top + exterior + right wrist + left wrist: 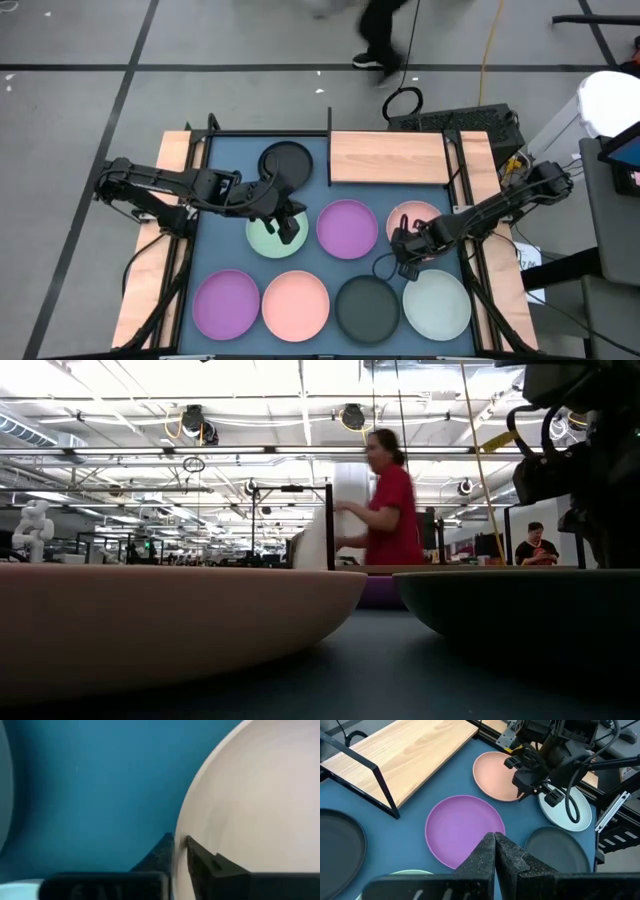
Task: Place and stack plates onto a shelf
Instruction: Put the top orange plate on the shelf
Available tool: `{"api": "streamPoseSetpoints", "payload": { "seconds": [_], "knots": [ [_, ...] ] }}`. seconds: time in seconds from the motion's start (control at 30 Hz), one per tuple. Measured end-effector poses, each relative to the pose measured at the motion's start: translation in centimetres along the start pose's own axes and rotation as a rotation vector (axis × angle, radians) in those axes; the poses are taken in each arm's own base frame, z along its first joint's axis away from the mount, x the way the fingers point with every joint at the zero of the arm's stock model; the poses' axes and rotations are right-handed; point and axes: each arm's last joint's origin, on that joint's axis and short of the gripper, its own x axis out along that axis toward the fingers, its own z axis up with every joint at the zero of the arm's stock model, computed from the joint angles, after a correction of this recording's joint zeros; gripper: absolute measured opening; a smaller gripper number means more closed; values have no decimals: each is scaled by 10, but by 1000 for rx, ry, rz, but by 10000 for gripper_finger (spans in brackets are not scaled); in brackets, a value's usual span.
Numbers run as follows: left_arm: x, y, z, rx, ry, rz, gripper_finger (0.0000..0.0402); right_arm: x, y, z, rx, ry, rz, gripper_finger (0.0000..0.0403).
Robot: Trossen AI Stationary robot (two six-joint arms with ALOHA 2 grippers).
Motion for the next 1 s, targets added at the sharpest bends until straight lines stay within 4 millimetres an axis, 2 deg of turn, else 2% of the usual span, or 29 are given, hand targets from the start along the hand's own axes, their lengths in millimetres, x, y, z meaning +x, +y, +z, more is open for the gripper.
{"api": "streamPoseSetpoints", "payload": {
  "seconds": [0.27, 0.8, 1.0],
  "knots": [
    [0, 0, 0, 4, 1, 1, 6, -15, -4, -4, 3, -39, 44, 9],
    [0, 0, 0, 5, 3, 3, 6, -63, -10, -11, 147, -192, 306, 7],
    [0, 0, 0, 4, 4, 3, 6, -85, -5, -7, 121, -232, 370, 1]
  ]
}}
